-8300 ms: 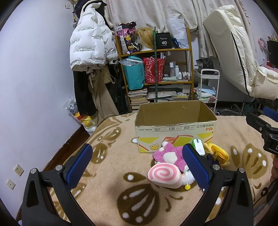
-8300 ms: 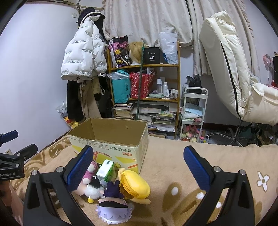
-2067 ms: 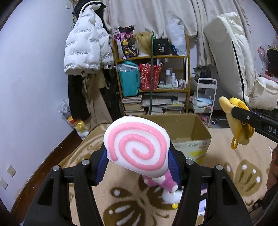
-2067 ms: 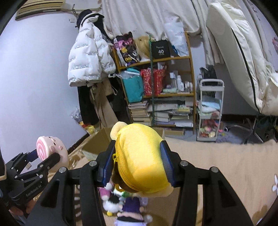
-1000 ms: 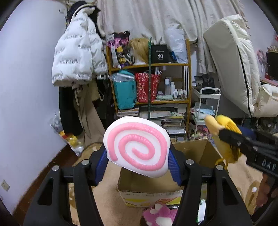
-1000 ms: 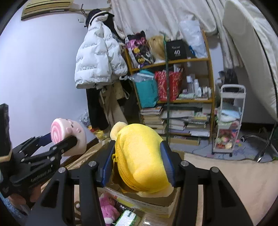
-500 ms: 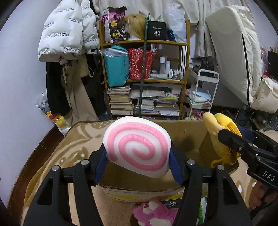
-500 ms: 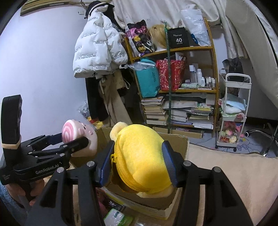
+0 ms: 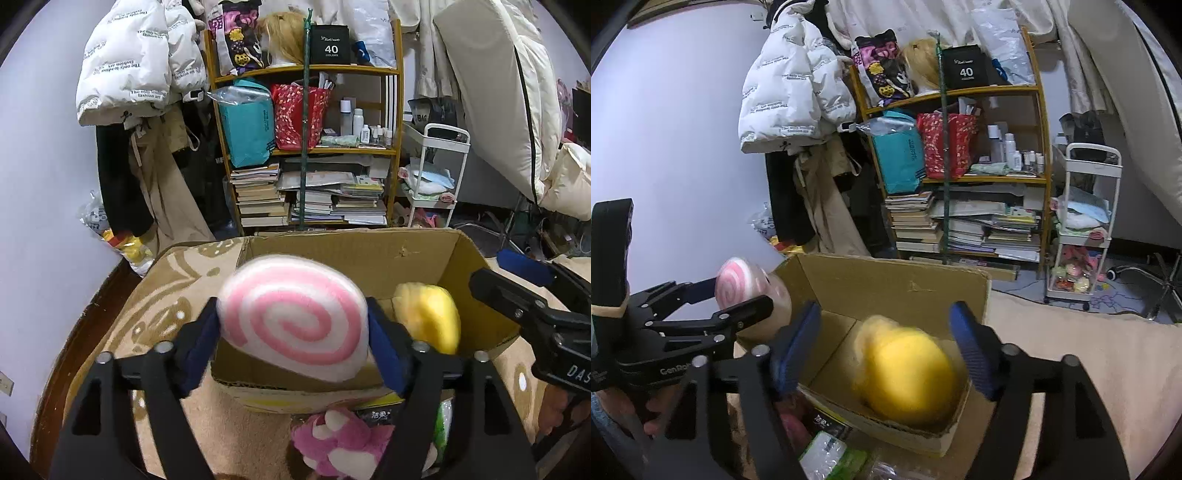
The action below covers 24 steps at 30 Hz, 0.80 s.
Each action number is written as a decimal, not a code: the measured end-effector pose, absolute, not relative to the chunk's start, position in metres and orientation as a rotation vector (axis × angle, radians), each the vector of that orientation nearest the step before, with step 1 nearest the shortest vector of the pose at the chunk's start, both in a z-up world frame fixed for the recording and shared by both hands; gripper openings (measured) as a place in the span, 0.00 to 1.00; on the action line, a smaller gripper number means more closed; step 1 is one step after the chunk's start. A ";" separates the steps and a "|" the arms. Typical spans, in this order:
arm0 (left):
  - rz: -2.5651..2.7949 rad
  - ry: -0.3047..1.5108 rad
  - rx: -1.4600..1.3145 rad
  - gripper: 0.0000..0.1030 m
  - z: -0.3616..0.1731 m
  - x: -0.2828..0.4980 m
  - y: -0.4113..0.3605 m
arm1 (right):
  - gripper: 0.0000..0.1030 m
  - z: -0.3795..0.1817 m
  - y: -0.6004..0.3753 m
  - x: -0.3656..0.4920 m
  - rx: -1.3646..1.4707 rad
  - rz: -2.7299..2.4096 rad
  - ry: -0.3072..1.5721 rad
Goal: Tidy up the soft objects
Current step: 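Carry both plushes over the cardboard box and open both grippers to drop them, then withdraw both grippers from the box back toward the remaining toys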
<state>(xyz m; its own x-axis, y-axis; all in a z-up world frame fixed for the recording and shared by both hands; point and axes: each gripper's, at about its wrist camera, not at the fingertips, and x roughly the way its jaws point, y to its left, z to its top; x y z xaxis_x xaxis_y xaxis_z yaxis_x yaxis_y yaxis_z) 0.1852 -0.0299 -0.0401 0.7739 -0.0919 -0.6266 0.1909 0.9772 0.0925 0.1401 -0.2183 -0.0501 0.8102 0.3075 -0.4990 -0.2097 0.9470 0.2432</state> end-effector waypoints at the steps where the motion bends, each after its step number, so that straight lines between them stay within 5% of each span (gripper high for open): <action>1: -0.150 0.657 0.158 0.83 -0.038 0.183 -0.030 | 0.76 -0.050 -0.219 0.138 0.185 0.276 0.563; 13: -0.102 0.654 0.154 0.96 -0.026 0.160 -0.015 | 0.99 -0.026 -0.215 0.101 0.185 0.242 0.530; 24: -0.075 0.693 0.109 0.96 -0.014 0.121 0.013 | 1.00 -0.012 -0.218 0.068 0.201 0.213 0.563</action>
